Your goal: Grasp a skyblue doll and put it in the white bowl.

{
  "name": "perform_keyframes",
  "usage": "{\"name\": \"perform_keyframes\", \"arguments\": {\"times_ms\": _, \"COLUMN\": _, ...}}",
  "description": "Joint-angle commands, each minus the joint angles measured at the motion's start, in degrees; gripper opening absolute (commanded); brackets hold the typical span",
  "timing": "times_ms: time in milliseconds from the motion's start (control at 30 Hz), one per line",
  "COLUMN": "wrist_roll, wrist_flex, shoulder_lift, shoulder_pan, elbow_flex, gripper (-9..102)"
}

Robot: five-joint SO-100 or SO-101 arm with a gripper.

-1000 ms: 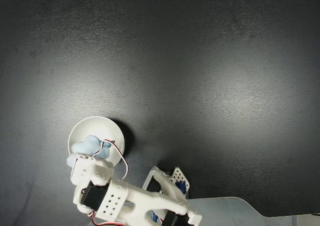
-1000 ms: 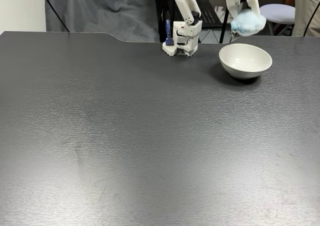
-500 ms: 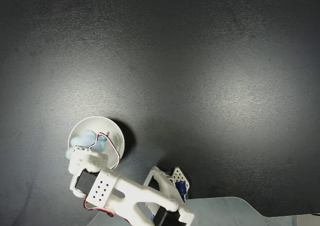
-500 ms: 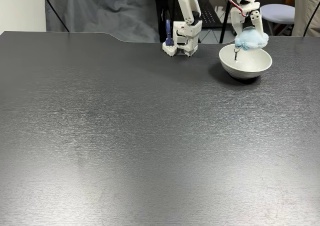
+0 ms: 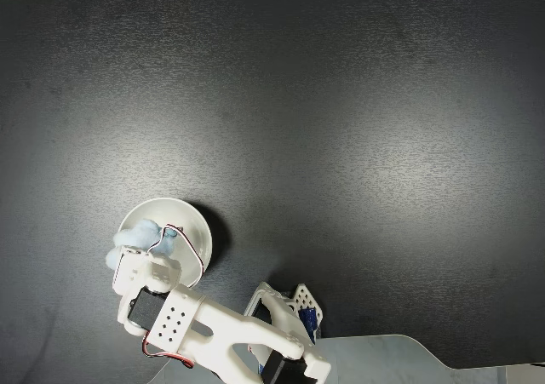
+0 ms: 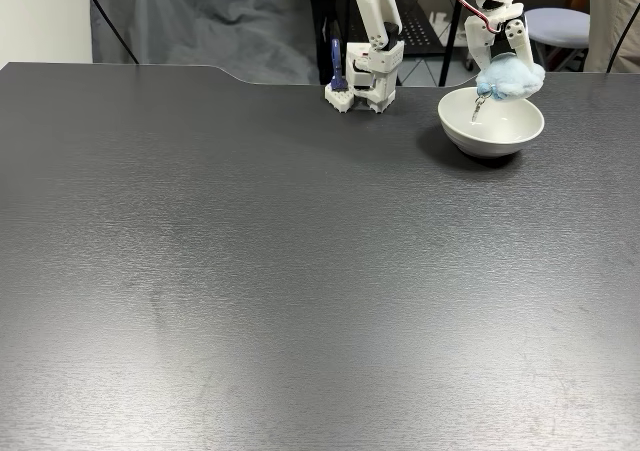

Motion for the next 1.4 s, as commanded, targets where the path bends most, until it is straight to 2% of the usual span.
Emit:
{"name": "perform_keyframes", "arguments": {"times_ms": 0, "wrist_roll": 0.4, "wrist_flex": 0.2, "shoulder_lift": 0.4, "shoulder_pan": -0.9, "elbow_flex": -0.4, "gripper": 25}}
{"name": "perform_keyframes", "arguments": {"times_ms": 100, "wrist_roll": 0.4, "wrist_flex": 0.2, "shoulder_lift": 0.4, "shoulder_pan": -0.9, "elbow_flex": -0.4, "gripper": 38}}
{"name": "perform_keyframes", "arguments": {"times_ms": 233, "wrist_roll": 0.4, "wrist_flex": 0.2, "shoulder_lift": 0.4, "shoulder_pan": -0.9, "elbow_flex": -0.4, "gripper": 48}}
{"name": "perform_keyframes", "arguments": {"times_ms": 767, "wrist_roll": 0.4, "wrist_flex": -0.6, "shoulder_lift": 1.6, "shoulder_pan": 1.1, "elbow_flex": -2.1, "gripper": 48}}
{"name": "perform_keyframes", "arguments": {"times_ms": 867, "wrist_roll": 0.6, "wrist_flex": -0.6, "shoulder_lift": 2.7, "shoulder_pan": 8.5, "elbow_flex": -6.4, "gripper": 48}}
{"name": "perform_keyframes", "arguments": {"times_ms": 1100, "wrist_roll": 3.7, "wrist_flex": -0.7, "shoulder_lift": 1.8, "shoulder_pan": 35.9, "elbow_flex": -18.8, "gripper": 48}}
{"name": "perform_keyframes", "arguments": {"times_ms": 1367, "wrist_roll": 11.9, "wrist_flex": 0.2, "shoulder_lift": 2.7, "shoulder_pan": 57.8, "elbow_flex": -20.5, "gripper": 48}}
